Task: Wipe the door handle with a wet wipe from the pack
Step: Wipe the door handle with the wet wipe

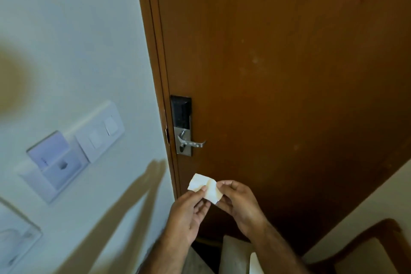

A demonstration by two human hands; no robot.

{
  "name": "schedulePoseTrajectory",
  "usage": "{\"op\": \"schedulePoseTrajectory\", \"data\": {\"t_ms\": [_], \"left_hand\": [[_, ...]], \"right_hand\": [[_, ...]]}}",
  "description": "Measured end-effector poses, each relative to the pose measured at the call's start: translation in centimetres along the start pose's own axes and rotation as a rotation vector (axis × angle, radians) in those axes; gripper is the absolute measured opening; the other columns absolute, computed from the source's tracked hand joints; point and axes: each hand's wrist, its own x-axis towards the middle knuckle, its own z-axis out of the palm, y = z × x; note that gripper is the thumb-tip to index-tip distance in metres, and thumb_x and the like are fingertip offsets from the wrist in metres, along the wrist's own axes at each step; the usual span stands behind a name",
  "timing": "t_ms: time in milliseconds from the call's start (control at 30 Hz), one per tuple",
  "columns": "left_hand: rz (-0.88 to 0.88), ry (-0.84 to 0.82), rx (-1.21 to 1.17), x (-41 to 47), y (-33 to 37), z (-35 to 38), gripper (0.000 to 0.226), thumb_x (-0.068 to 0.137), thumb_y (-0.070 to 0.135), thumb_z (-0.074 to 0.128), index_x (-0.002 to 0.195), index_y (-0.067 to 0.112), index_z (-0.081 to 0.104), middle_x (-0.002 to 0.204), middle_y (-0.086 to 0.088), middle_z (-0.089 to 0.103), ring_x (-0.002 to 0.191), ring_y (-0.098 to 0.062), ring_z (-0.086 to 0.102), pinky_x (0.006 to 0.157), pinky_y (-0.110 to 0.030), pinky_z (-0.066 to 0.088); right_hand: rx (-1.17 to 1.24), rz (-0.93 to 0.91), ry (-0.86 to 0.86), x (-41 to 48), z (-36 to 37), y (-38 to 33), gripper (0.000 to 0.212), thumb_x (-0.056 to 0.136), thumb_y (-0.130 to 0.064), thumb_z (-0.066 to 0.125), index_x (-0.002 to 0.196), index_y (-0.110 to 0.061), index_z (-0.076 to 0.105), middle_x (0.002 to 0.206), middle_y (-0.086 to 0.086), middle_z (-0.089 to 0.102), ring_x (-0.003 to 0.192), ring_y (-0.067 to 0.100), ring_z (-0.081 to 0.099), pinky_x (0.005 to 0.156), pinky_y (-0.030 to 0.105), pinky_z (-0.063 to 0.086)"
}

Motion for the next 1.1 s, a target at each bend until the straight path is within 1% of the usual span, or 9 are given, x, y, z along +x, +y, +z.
{"op": "schedulePoseTrajectory", "data": {"t_ms": [267,500,600,667,767,867,967,1033,1100], "left_hand": [[0.263,0.258,0.174,9.1,5.9,-0.7,0.045,0.090,-0.003,0.074,0.132,-0.007,0.061,0.131,-0.028,0.067,0.112,-0.039,0.069,0.091,-0.048,0.059],[0.507,0.499,0.443,14.9,7.9,3.1,0.038,0.098,0.014,0.070,0.132,-0.004,0.068,0.130,-0.026,0.072,0.110,-0.039,0.071,0.093,-0.036,0.059],[0.629,0.488,0.492,15.4,6.0,6.3,0.035,0.103,0.010,0.061,0.136,-0.001,0.066,0.127,-0.016,0.072,0.090,-0.013,0.065,0.058,0.000,0.045],[0.694,0.457,0.511,15.4,4.3,8.5,0.049,0.105,0.014,0.059,0.151,0.001,0.049,0.148,-0.018,0.059,0.119,-0.017,0.061,0.071,0.009,0.041],[0.690,0.385,0.544,15.7,2.1,10.6,0.080,0.105,0.042,0.053,0.167,0.014,0.012,0.176,-0.010,0.011,0.158,-0.027,0.024,0.113,-0.022,0.029],[0.724,0.399,0.509,17.1,2.2,11.0,0.085,0.104,0.050,0.046,0.167,0.019,-0.002,0.177,-0.003,-0.006,0.160,-0.023,0.011,0.115,-0.020,0.018],[0.801,0.415,0.476,19.2,3.4,10.4,0.080,0.107,0.044,0.043,0.167,0.018,-0.003,0.177,-0.005,-0.005,0.152,-0.010,0.003,0.099,0.012,0.011],[0.843,0.419,0.504,19.8,2.4,10.0,0.082,0.105,0.053,0.039,0.167,0.023,-0.007,0.177,-0.002,-0.008,0.150,-0.007,0.002,0.113,0.001,0.016],[0.854,0.448,0.585,19.4,-0.4,10.6,0.088,0.100,0.067,0.032,0.167,0.025,-0.008,0.177,-0.001,-0.010,0.157,-0.016,0.006,0.128,-0.035,0.025]], "right_hand": [[-0.811,-0.321,0.225,2.5,0.2,-8.6,0.043,0.104,-0.042,0.067,0.143,-0.025,0.061,0.137,-0.007,0.066,0.115,0.003,0.064,0.089,0.020,0.055],[-1.803,-1.051,0.487,8.4,-2.2,-21.6,0.056,0.106,-0.039,0.063,0.155,-0.014,0.053,0.170,0.012,0.039,0.163,0.029,0.024,0.129,0.046,0.025],[-1.970,-1.278,0.545,10.8,-3.1,-25.0,0.061,0.103,-0.036,0.065,0.157,-0.011,0.051,0.174,0.019,0.029,0.164,0.035,0.020,0.130,0.055,0.019],[-2.022,-1.369,0.578,12.3,-3.9,-26.6,0.063,0.105,-0.039,0.060,0.160,-0.013,0.047,0.177,0.018,0.023,0.164,0.036,0.017,0.130,0.056,0.015],[-2.160,-1.553,0.615,14.5,-5.7,-28.0,0.066,0.110,-0.048,0.044,0.168,-0.017,0.034,0.179,0.018,0.015,0.166,0.037,0.012,0.132,0.055,0.008],[-2.238,-1.721,0.700,16.4,-7.3,-28.6,0.073,0.112,-0.053,0.038,0.173,-0.017,0.019,0.179,0.020,0.012,0.165,0.038,0.011,0.133,0.055,0.007],[-2.230,-1.818,0.765,18.1,-7.9,-28.6,0.077,0.112,-0.055,0.037,0.173,-0.015,0.015,0.179,0.022,0.011,0.165,0.040,0.010,0.133,0.057,0.008],[-2.205,-1.850,0.751,18.5,-8.1,-28.6,0.078,0.112,-0.056,0.036,0.173,-0.014,0.014,0.179,0.022,0.010,0.165,0.039,0.009,0.133,0.057,0.007],[-2.191,-1.875,0.744,18.6,-8.3,-28.6,0.078,0.112,-0.056,0.036,0.173,-0.014,0.015,0.179,0.022,0.011,0.165,0.039,0.010,0.133,0.057,0.008]]}}
